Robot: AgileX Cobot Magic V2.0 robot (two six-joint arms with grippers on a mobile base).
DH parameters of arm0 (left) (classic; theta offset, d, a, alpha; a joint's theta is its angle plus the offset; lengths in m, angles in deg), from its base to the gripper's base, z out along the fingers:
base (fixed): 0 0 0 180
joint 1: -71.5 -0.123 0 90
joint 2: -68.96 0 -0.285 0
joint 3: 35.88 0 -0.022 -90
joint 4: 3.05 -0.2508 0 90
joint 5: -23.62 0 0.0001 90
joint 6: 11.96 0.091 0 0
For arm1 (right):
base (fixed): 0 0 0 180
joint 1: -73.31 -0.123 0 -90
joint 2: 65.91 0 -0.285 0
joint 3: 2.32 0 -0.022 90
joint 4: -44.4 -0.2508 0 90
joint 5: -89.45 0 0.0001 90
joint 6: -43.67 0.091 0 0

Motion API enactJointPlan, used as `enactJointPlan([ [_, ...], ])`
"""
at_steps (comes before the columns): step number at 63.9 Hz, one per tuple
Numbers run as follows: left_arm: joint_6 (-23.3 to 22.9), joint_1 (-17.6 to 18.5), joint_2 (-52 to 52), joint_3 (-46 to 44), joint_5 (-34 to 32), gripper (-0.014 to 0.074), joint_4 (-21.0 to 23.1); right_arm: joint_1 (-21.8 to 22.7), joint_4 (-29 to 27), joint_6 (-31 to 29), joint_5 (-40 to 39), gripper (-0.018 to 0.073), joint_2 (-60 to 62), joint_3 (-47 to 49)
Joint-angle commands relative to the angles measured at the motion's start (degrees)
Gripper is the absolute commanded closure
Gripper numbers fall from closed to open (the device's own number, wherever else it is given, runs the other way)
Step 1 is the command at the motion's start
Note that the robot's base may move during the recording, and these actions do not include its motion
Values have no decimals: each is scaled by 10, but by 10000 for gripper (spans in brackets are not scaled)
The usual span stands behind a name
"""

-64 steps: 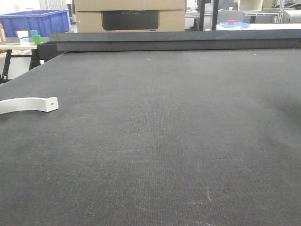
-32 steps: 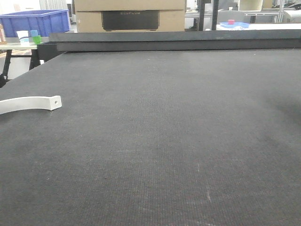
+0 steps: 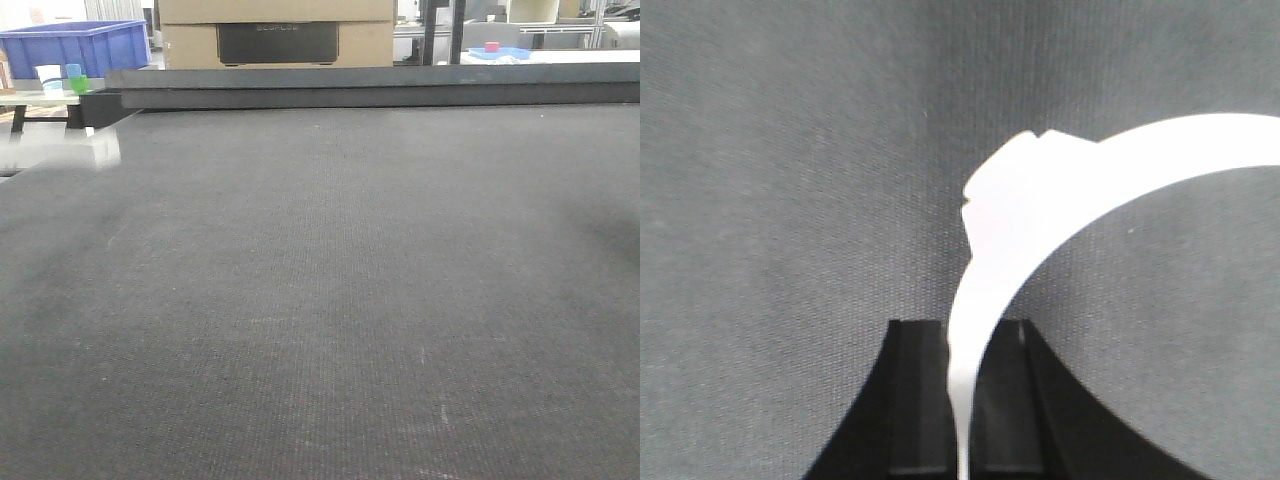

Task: Grab PVC pipe and place in blue bin
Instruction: 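Lift the white pipe off the table with both grippers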

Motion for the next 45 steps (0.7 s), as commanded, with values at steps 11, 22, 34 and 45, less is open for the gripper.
enactJointPlan([
  [11,57,37,-162,25,-166,707,9,2,1,-17,-86,727,70,3],
  [22,49,43,-249,113,-312,707,29,-6,1,-43,-162,727,111,-28],
  [34,46,41,-364,239,-466,707,35,-15,1,-50,-351,727,202,-147],
  [45,46,18,-465,337,-528,707,35,-15,1,-50,-469,727,303,-268],
])
